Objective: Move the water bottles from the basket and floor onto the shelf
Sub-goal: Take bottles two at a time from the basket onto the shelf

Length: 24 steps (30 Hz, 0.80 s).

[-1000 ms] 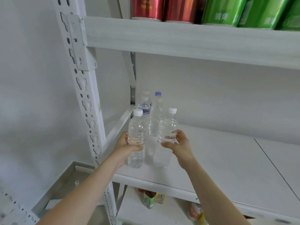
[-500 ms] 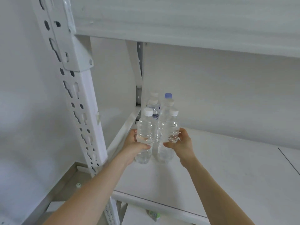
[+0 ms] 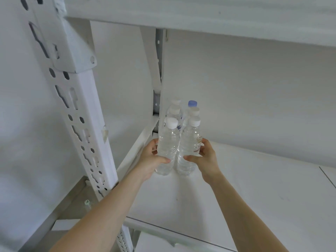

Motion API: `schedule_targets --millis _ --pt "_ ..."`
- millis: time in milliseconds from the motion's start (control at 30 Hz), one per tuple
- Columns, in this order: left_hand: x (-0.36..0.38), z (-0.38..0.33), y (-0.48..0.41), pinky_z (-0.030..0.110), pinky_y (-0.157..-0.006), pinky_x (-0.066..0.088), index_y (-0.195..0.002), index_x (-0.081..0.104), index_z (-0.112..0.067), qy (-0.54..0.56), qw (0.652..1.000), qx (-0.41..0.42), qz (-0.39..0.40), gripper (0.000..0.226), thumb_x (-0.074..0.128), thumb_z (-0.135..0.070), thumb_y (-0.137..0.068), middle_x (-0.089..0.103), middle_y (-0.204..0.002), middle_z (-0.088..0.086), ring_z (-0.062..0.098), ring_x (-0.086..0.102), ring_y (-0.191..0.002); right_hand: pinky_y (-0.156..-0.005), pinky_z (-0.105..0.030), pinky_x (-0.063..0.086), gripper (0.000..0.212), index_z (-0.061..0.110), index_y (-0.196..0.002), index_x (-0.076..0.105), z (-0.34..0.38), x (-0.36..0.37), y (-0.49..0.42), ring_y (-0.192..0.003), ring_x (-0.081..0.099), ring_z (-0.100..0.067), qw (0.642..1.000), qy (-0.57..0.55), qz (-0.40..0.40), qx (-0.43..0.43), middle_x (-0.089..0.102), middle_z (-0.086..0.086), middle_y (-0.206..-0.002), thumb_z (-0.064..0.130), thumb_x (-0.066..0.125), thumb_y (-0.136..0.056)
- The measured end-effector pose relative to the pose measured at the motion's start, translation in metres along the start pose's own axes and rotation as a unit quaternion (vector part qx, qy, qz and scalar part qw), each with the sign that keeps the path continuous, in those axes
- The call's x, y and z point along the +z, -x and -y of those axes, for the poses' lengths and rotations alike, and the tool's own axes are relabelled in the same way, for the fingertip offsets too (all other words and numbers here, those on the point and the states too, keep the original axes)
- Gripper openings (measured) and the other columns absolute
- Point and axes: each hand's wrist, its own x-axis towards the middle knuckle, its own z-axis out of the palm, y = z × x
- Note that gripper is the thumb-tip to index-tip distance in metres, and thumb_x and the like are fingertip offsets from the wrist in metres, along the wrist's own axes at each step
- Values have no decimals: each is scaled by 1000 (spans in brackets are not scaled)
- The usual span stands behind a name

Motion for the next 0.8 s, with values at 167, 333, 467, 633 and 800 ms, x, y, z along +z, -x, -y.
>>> schedule_targets --millis 167,333,467,633,800 --pt "1 1 -9 52 -95 52 -120 58 -19 14 1000 2 -2 70 77 11 -60 63 -109 3 27 63 -110 -77 -29 51 71 22 -120 56 -3 -2 -3 -104 64 -21 1000 3 3 2 67 -6 -109 -7 83 -61" --pt "3 3 -13 52 -98 50 -109 61 -23 3 1000 16 9 60 74 16 -65 64 -112 7 28 62 -112 -78 -28 50 71 23 -122 55 -2 -2 -5 -105 62 -20 1000 14 8 6 66 -2 -110 -6 82 -63" --pt "1 5 -15 53 -99 49 -110 60 -24 1 1000 16 14 61 75 15 -65 64 -118 9 27 61 -113 -77 -28 49 72 24 -123 55 -1 -3 -5 -105 62 -19 1000 18 9 10 65 -2 -111 -6 83 -63" --pt "1 6 -13 46 -99 50 -114 59 -28 -29 999 29 14 63 77 9 -66 64 -119 5 22 60 -115 -73 -22 48 73 22 -126 53 3 -2 -1 -104 62 -15 999 39 5 9 65 0 -112 -3 84 -65" --pt "-4 10 -7 40 -104 46 -136 48 -32 -126 991 47 16 79 77 -4 -68 60 -128 -5 15 54 -122 -78 -22 49 70 25 -130 50 8 0 11 -107 59 -13 995 95 -7 -7 61 3 -120 7 83 -71"
